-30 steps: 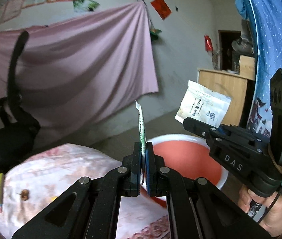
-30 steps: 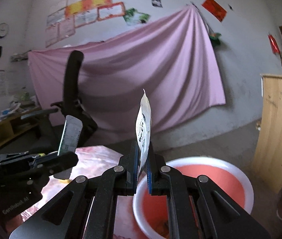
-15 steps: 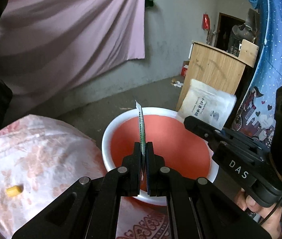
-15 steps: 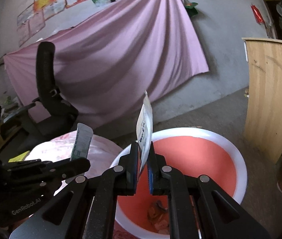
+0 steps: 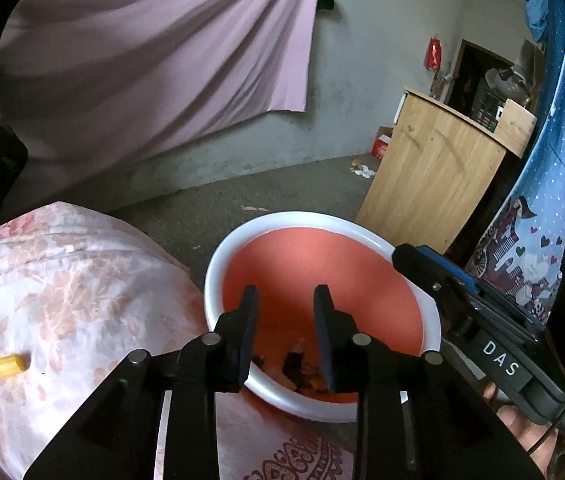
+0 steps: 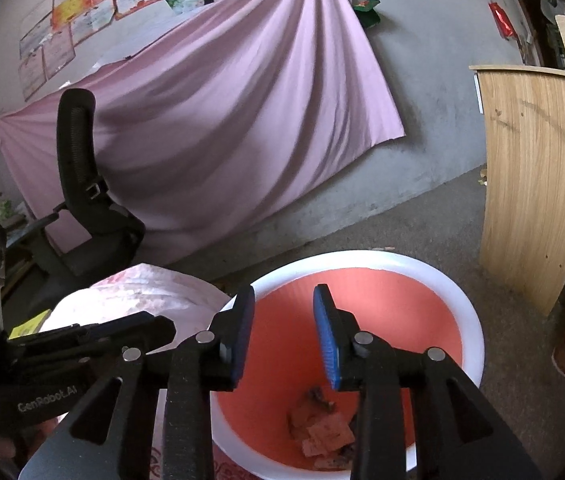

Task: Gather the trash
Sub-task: 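Open both tools to drop the strip and packet into the basin, then move both open tools back over the table toward the leaf and yellow plug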

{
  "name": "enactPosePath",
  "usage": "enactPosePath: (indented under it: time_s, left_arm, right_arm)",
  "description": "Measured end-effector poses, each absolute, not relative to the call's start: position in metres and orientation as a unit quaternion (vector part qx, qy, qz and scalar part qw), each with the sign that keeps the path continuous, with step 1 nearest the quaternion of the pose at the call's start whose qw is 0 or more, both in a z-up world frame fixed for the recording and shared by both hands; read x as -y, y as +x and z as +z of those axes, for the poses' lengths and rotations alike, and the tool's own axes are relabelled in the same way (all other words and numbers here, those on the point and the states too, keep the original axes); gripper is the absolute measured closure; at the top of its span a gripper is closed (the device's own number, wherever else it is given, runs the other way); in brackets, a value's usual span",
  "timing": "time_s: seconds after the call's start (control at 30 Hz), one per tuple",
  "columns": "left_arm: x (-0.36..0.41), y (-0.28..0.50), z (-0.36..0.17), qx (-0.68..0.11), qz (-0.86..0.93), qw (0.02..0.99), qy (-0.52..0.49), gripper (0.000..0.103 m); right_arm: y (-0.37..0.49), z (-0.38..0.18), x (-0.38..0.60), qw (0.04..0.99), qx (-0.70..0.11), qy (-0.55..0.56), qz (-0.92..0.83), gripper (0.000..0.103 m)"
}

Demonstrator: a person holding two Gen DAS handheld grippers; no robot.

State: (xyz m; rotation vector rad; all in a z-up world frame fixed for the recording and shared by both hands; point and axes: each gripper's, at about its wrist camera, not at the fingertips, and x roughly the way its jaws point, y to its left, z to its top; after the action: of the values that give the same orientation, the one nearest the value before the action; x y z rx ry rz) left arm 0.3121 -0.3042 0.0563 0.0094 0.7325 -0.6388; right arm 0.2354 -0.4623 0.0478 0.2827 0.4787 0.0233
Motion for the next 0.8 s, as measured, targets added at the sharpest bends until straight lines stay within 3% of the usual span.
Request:
enactPosePath:
  time_s: [0.2,0.27,0.33,0.47,0.53,0.63,0.67,0.73,0.8]
  left_arm:
    - [0.276,0.308,0.064,-0.329,-0.275,0.903,-0.027,0.079]
    - [0.264,0.306,0.068,-0.32,-0.264,0.909,-0.038,0.074]
    - [0.249,0.303,0.073,-0.31,-0.249,0.916,-0.046,0.06]
    - [0.224,0.3,0.08,-0.302,-0.227,0.924,-0.058,0.056]
    - [0.21,0.296,0.084,-0.296,-0.212,0.929,-0.062,0.036]
    - [0.186,0.284,0.09,-0.262,-0.186,0.944,-0.072,0.012]
    - [0.178,0.279,0.093,-0.248,-0.176,0.95,-0.075,0.009]
    - [0.16,0.268,0.095,-0.219,-0.156,0.96,-0.081,0.005]
    - [0.144,0.256,0.096,-0.193,-0.14,0.967,-0.086,0.005]
  right_arm:
    - [0.232,0.053,0.458,0.968,-0.217,0.123,0.007,0.072]
    - [0.231,0.055,0.455,0.971,-0.207,0.12,0.008,0.064]
    - [0.229,0.058,0.452,0.973,-0.196,0.118,0.011,0.054]
    - [0.227,0.067,0.441,0.978,-0.174,0.115,0.02,0.047]
    - [0.225,0.07,0.435,0.98,-0.161,0.118,0.024,0.02]
    - [0.221,0.077,0.421,0.983,-0.135,0.115,0.037,0.016]
    - [0.221,0.078,0.416,0.984,-0.131,0.111,0.04,0.014]
    - [0.219,0.081,0.405,0.987,-0.117,0.103,0.045,0.0]
    - [0.214,0.086,0.394,0.989,-0.096,0.097,0.055,0.0]
